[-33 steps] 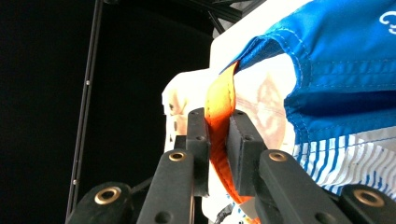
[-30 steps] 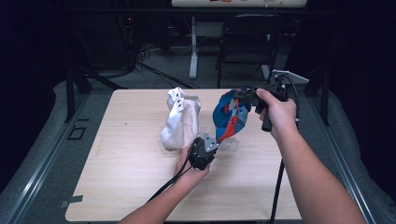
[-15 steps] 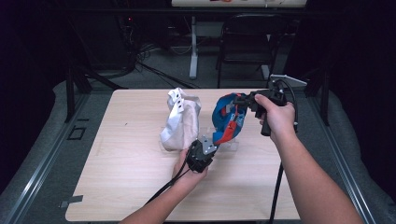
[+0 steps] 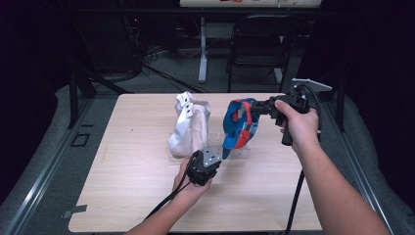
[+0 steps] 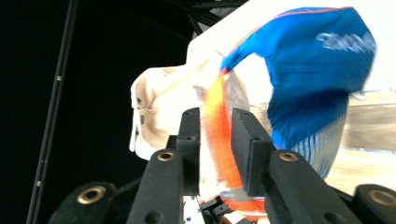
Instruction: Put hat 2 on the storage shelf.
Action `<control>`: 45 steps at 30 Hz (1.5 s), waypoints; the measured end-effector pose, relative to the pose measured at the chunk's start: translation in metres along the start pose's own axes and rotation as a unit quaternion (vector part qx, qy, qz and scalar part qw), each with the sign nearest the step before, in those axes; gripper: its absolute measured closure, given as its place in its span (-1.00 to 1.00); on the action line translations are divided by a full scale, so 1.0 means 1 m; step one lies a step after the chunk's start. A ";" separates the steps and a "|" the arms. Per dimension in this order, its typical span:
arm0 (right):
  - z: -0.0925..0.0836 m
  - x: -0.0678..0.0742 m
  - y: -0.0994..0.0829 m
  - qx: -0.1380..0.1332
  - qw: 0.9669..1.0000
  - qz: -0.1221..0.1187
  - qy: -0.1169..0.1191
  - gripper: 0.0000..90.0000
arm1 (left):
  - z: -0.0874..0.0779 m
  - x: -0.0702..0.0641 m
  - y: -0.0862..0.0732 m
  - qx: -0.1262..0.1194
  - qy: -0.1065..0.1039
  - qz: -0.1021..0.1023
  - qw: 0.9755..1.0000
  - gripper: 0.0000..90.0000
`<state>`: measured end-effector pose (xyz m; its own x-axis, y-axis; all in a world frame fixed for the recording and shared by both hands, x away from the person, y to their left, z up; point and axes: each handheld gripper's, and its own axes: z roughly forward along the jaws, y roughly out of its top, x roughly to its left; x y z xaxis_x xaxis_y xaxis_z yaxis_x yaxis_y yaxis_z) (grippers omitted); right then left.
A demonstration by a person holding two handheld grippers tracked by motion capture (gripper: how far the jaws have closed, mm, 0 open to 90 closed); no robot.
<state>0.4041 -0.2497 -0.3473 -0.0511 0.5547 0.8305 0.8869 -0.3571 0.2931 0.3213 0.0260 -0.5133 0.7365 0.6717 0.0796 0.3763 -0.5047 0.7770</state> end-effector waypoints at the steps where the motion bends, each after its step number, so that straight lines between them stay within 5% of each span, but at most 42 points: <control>1: -0.001 0.001 -0.001 -0.006 1.000 0.000 0.000 0.58 | -0.003 0.000 -0.002 -0.002 -0.003 -0.002 1.000 0.84; 14: -0.011 -0.005 -0.024 -0.015 0.996 -0.078 -0.048 0.33 | -0.040 0.014 -0.028 0.008 -0.015 -0.020 1.000 0.39; 20: -0.011 -0.025 -0.043 -0.003 0.994 -0.094 -0.050 0.26 | -0.056 0.031 -0.047 0.020 -0.002 -0.035 0.999 0.17; 29: -0.005 -0.057 -0.079 -0.003 0.990 -0.120 -0.069 0.18 | -0.076 0.069 -0.086 0.032 0.027 -0.083 0.996 0.10; 34: 0.001 -0.070 -0.093 0.007 0.990 -0.123 -0.061 0.17 | -0.080 0.076 -0.096 0.027 0.033 -0.094 0.995 0.10; 42: 0.012 -0.093 -0.126 -0.008 0.985 -0.151 -0.080 0.13 | -0.080 0.074 -0.103 0.019 0.030 -0.105 0.994 0.09; 45: 0.014 -0.112 -0.150 -0.042 0.978 -0.177 -0.105 0.08 | -0.074 0.067 -0.098 0.014 0.020 -0.092 0.995 0.08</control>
